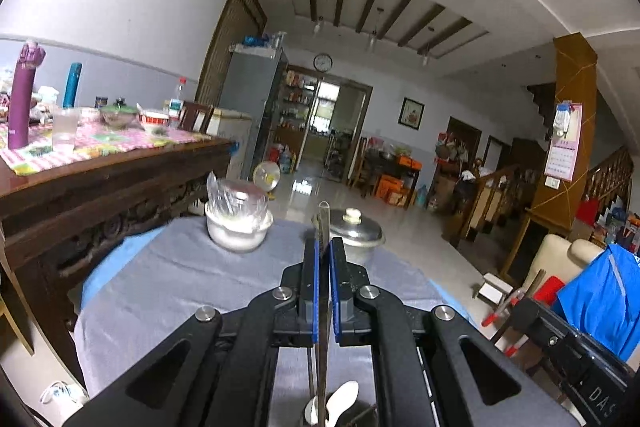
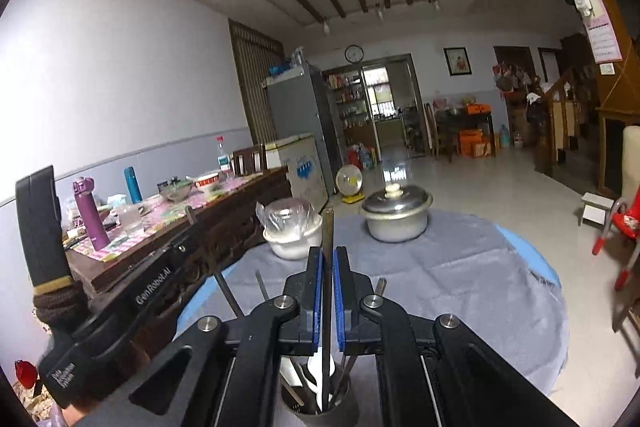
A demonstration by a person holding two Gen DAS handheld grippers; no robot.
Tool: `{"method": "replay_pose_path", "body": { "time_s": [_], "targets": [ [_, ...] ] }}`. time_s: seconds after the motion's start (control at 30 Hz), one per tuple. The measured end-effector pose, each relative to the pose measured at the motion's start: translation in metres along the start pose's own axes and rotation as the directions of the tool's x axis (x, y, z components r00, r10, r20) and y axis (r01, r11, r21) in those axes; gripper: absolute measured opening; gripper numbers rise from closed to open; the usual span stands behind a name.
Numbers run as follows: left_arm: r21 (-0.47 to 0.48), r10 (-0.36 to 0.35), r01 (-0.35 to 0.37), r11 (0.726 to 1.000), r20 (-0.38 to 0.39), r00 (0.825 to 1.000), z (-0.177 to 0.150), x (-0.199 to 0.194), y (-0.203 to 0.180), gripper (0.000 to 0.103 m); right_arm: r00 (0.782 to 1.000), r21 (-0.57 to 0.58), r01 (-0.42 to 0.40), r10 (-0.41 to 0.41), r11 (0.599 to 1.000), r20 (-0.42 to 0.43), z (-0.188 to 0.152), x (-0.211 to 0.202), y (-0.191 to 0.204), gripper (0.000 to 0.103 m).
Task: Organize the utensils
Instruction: 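Lift the held chopstick and carry it over the dark metal cup, then lower the held chopstick upright into the dark metal cup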
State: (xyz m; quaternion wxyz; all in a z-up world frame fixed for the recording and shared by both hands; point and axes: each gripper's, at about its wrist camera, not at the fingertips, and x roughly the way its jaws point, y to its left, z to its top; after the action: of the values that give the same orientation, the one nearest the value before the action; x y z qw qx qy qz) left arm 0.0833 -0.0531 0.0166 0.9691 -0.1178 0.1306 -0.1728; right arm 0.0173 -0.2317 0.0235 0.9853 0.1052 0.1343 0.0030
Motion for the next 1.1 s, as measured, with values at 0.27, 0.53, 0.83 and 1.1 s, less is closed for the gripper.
{"method": "replay_pose_path", "body": {
  "time_s": [0.27, 0.53, 0.83, 1.1],
  "targets": [
    [0.026, -0.005, 0.006, 1.000, -0.038, 0.999, -0.012, -0.007, -0.001, 0.005, 1.000, 0.006, 0.004, -0.004, 1.000, -0.025, -0.010, 0.004, -0.001, 0.006],
    [0.043, -0.004, 0.007, 0.999, -0.070, 0.998, -0.013, -0.011, -0.001, 0.005, 0.999, 0.005, 0.007, -0.007, 1.000, -0.032, -0.012, 0.004, 0.001, 0.006],
    [0.042, -0.011, 0.016, 0.999, -0.110, 0.994, -0.013, -0.014, 0.004, 0.006, 0.998, 0.023, 0.001, 0.001, 1.000, -0.064, -0.017, 0.010, 0.004, 0.008],
    [0.043, -0.022, 0.028, 0.999, -0.136, 0.990, -0.016, -0.015, 0.008, 0.006, 0.998, 0.011, -0.001, 0.002, 1.000, -0.070, -0.019, 0.014, 0.011, 0.008]
  ]
}}
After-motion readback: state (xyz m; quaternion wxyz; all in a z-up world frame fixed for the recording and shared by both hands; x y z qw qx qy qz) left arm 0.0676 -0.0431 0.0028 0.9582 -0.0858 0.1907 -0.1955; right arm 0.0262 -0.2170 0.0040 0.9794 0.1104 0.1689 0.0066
